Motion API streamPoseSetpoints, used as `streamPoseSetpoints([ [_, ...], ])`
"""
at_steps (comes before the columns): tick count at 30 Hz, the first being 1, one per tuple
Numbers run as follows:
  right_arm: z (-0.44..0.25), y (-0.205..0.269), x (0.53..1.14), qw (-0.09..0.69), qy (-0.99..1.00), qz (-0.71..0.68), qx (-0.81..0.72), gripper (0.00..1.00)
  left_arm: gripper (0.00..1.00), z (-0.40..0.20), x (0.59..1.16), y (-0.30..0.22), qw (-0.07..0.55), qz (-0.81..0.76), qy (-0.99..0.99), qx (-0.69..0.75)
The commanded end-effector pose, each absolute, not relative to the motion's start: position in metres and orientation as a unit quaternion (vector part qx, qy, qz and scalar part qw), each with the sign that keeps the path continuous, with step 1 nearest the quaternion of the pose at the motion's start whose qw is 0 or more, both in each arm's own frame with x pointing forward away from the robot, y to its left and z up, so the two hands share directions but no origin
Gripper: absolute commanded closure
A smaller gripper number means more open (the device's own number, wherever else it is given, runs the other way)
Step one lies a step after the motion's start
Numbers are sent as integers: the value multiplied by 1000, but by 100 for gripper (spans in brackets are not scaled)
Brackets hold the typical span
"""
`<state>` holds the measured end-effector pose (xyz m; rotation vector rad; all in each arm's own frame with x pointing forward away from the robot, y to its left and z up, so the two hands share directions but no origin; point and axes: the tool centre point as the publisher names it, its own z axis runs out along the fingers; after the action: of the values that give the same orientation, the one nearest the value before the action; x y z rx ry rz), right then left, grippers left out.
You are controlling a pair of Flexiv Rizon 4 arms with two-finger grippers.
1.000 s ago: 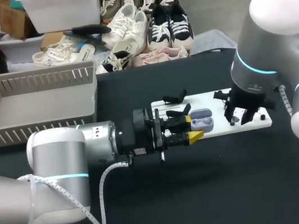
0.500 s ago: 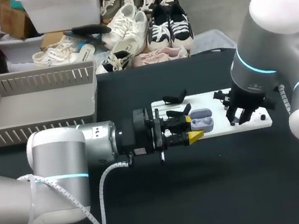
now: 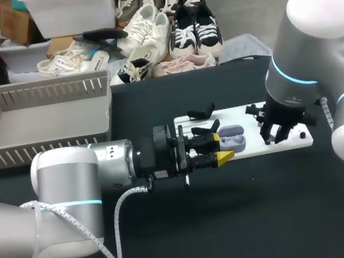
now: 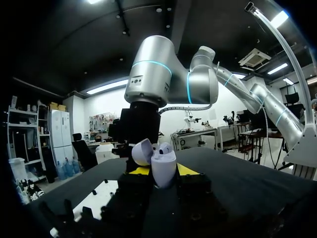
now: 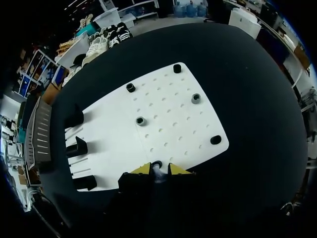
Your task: Pick up each earbud case from the left stands, insert the matching earbuds, close the lid, and place the case in the box.
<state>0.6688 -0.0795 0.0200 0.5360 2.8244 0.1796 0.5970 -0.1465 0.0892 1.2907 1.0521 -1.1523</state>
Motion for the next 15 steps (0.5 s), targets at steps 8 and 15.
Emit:
streamPoseSetpoints([
  [8, 29, -85, 662, 136, 971, 63, 186, 100, 100, 89, 595, -147, 531, -480, 442, 540],
  [15, 38, -86, 658, 142, 970, 63, 184, 100, 100, 89, 595, -147, 531, -480, 442, 540],
])
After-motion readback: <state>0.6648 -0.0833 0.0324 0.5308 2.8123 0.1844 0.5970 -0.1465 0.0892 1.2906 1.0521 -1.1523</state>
